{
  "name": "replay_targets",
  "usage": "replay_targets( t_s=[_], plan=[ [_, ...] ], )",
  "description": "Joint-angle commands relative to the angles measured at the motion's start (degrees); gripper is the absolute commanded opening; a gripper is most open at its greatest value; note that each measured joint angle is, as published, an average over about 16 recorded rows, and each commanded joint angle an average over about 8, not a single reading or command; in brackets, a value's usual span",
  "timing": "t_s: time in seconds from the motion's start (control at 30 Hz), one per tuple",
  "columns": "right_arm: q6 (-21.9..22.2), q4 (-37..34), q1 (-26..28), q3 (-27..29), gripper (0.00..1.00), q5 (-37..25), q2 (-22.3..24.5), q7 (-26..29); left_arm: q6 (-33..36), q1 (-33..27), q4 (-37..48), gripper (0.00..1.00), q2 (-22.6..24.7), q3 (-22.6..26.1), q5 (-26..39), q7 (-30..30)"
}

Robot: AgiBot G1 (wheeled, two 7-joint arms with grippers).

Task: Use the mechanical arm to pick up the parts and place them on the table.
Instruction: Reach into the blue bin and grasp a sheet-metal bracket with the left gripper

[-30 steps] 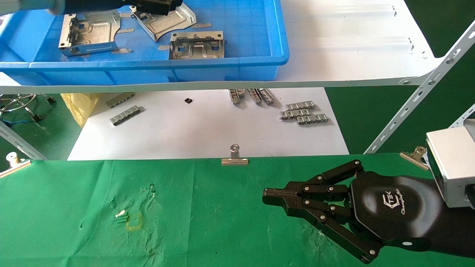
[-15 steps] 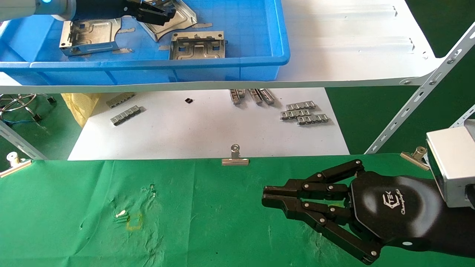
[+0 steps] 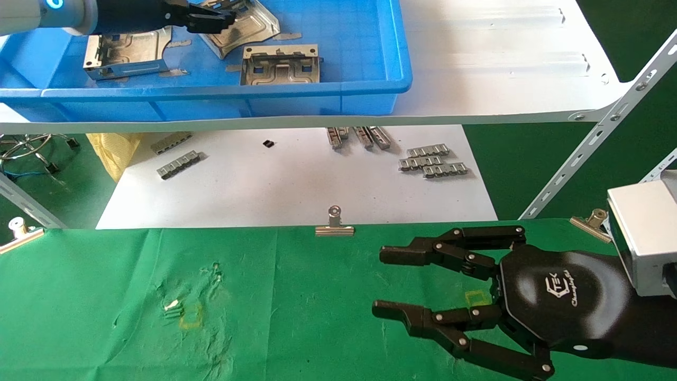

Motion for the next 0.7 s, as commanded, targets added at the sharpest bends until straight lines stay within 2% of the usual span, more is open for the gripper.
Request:
replay_targets(
  t_s=[0.03, 0.7],
  plan=[
    [0.00, 0.00, 0.00, 0.00, 1.00, 0.00, 0.00, 0.00, -0.20, 0.10, 0.05, 0.00, -0.19, 0.00, -0.01, -0.30],
    [0.01, 0.00, 0.00, -0.02, 1.00, 0.01, 0.01, -0.01, 0.48, 0.82, -1.54, 0.00, -1.30, -1.04, -1.51, -0.64]
  ],
)
